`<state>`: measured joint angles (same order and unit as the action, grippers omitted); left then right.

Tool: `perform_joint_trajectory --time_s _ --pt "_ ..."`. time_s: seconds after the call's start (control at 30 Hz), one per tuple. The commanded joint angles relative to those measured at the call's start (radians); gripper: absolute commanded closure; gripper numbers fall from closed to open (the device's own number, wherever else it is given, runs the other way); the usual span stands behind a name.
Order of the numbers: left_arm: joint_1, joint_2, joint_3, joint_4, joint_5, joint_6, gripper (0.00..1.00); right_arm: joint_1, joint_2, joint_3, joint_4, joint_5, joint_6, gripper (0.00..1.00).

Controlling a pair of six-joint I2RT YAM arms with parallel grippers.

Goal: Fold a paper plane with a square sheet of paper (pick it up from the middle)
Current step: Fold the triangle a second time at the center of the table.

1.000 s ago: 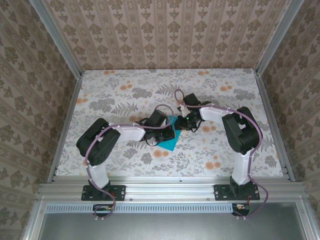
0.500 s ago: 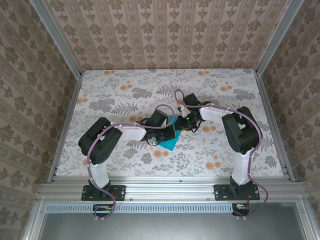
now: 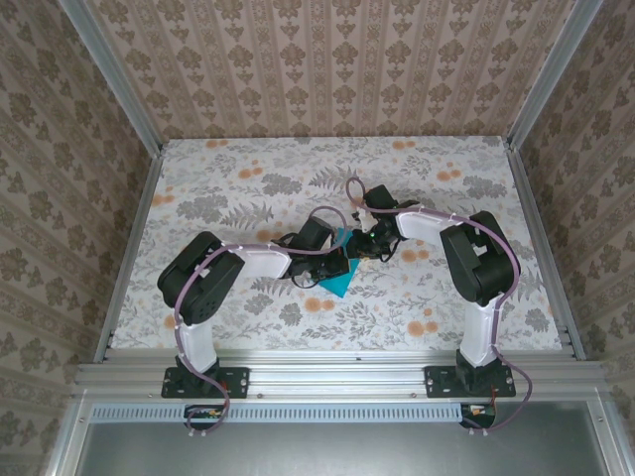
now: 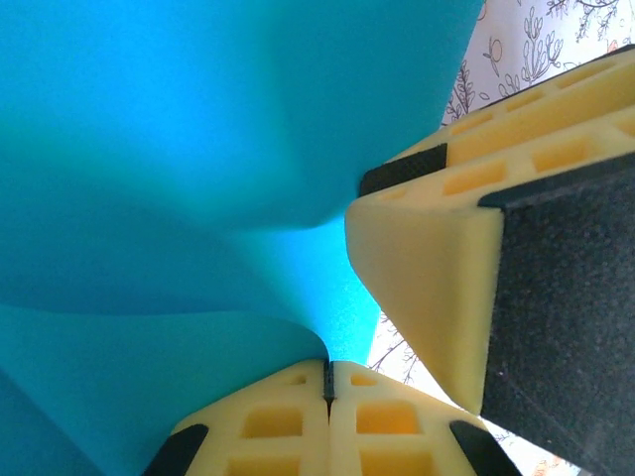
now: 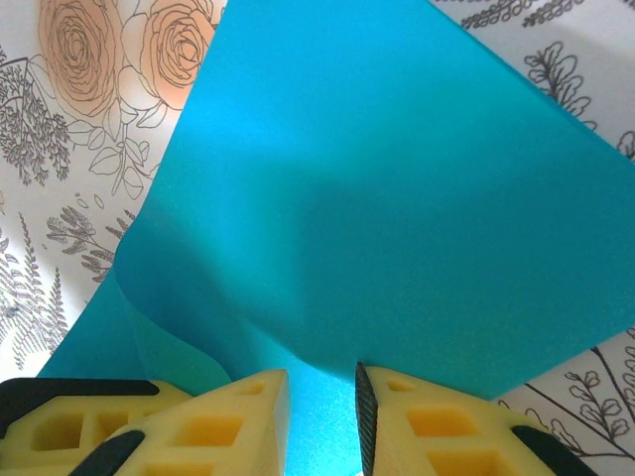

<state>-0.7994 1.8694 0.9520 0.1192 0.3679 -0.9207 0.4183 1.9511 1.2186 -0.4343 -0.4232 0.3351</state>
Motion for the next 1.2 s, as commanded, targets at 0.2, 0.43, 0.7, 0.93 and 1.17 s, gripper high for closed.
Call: perform_joint_trajectory --time_s 0.2,0.43,0.7,0.93,1.17 --pt "0.010 0.012 0.037 0.005 0.015 0.034 0.99 0.007 0.020 0.026 -0.045 0.021 -0.024 0.73" --pt "0.011 0.029 0.040 0.004 0.023 0.040 1.00 0.007 0.020 0.026 -0.047 0.024 -0.027 0.73" --pt "0.012 0.060 0.042 0.001 0.026 0.050 0.99 0.007 0.018 0.026 -0.048 0.023 -0.028 0.73" --pt "0.012 0.079 0.047 -0.010 0.026 0.063 0.95 0.007 0.016 0.026 -0.048 0.021 -0.027 0.73" --pt "0.011 0.082 0.041 0.007 0.031 0.067 0.80 0.007 0.011 0.027 -0.041 0.014 -0.018 0.73"
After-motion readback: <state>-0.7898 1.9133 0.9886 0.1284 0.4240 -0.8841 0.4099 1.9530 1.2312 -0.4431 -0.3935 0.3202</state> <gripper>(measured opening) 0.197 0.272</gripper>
